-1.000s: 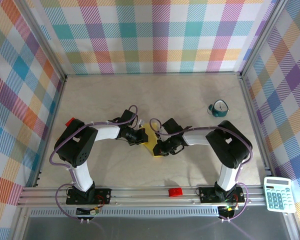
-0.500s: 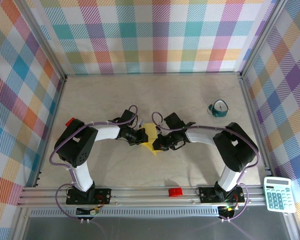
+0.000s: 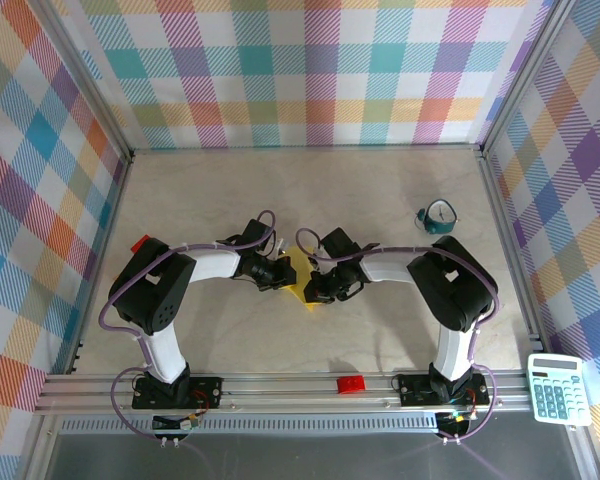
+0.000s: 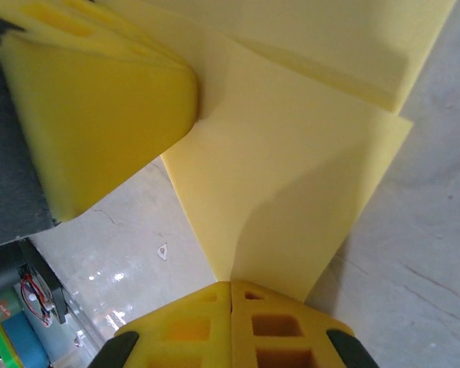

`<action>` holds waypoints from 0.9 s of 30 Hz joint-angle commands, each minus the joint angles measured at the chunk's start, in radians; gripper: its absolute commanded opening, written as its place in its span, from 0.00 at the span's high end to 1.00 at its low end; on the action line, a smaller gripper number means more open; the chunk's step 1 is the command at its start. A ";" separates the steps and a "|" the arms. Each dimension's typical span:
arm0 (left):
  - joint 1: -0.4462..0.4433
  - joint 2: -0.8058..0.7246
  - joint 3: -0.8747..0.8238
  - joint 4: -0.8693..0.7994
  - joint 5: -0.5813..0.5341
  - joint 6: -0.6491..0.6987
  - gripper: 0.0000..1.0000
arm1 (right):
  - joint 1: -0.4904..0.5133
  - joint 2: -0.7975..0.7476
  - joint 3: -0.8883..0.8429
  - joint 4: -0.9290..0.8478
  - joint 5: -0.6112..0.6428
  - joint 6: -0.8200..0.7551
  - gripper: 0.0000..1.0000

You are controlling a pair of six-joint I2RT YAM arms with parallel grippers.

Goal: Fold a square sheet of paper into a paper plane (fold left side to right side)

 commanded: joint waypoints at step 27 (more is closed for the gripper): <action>-0.080 -0.204 -0.306 0.431 -0.046 -0.184 0.98 | 0.109 0.117 0.048 -0.271 0.336 -0.029 1.00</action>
